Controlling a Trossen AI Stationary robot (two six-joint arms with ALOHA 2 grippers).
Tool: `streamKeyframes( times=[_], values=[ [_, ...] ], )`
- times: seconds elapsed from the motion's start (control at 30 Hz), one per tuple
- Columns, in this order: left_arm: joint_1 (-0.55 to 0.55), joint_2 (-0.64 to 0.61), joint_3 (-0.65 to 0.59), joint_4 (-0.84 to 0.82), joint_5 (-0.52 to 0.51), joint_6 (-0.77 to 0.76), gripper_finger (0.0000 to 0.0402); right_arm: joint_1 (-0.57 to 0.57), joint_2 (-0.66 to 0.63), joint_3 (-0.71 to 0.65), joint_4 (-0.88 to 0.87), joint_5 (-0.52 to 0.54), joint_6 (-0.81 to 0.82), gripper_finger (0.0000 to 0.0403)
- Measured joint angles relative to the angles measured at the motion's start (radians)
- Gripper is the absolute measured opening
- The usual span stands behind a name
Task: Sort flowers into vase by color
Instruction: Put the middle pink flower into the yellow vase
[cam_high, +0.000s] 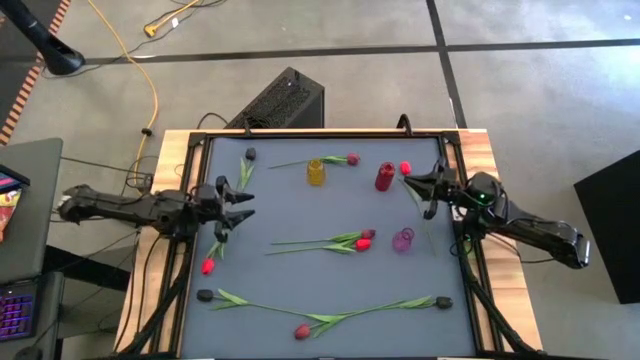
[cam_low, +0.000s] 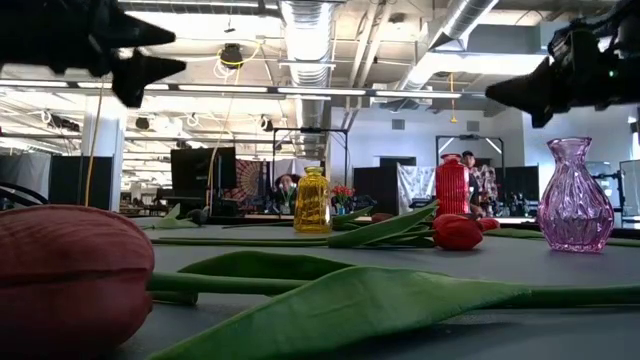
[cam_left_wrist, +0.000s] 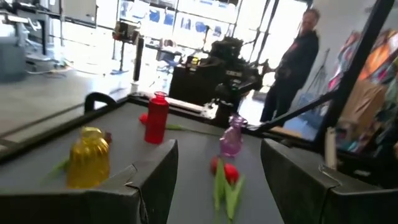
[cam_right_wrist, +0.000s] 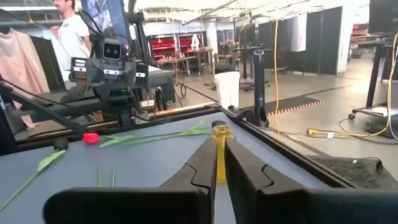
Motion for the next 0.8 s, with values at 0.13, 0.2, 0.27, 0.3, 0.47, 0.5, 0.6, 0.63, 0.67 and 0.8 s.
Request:
streamKeyframes(
  times=[0.13, 0.2, 0.27, 0.3, 0.47, 0.5, 0.6, 0.63, 0.67, 0.8],
  values=[
    [0.021, 0.208, 0.132, -0.003, 0.017, 0.073, 0.0219, 0.014, 0.058, 0.05, 0.001, 0.0, -0.026, 0.0073],
    [0.029, 0.322, 0.205, -0.003, 0.026, 0.124, 0.0219, 0.021, 0.093, 0.074, 0.001, 0.0, -0.027, 0.0077],
    [0.035, 0.433, 0.283, -0.006, 0.024, 0.177, 0.0219, 0.035, 0.126, 0.096, -0.002, 0.0, -0.027, 0.0079],
    [0.038, 0.487, 0.323, -0.005, 0.023, 0.198, 0.0219, 0.044, 0.143, 0.107, -0.009, 0.0, -0.027, 0.008],
    [0.047, 0.744, 0.515, -0.004, 0.03, 0.297, 0.0219, 0.111, 0.238, 0.139, -0.039, 0.0, -0.029, 0.0083],
    [0.047, 0.794, 0.551, -0.008, 0.035, 0.316, 0.0219, 0.127, 0.258, 0.143, -0.039, 0.0, -0.03, 0.0083],
    [0.047, 0.945, 0.651, -0.016, 0.057, 0.376, 0.0219, 0.175, 0.312, 0.154, -0.038, 0.0, -0.054, 0.0083],
    [0.047, 0.993, 0.68, -0.019, 0.059, 0.396, 0.0219, 0.191, 0.328, 0.158, -0.038, 0.0, -0.066, 0.0083],
    [0.047, 1.04, 0.709, -0.023, 0.06, 0.41, 0.0219, 0.207, 0.344, 0.165, -0.038, 0.0, -0.076, 0.0083],
    [0.047, 1.2, 0.839, -0.115, 0.064, 0.44, 0.0219, 0.263, 0.389, 0.193, -0.035, 0.001, -0.108, 0.0083]
  ],
)
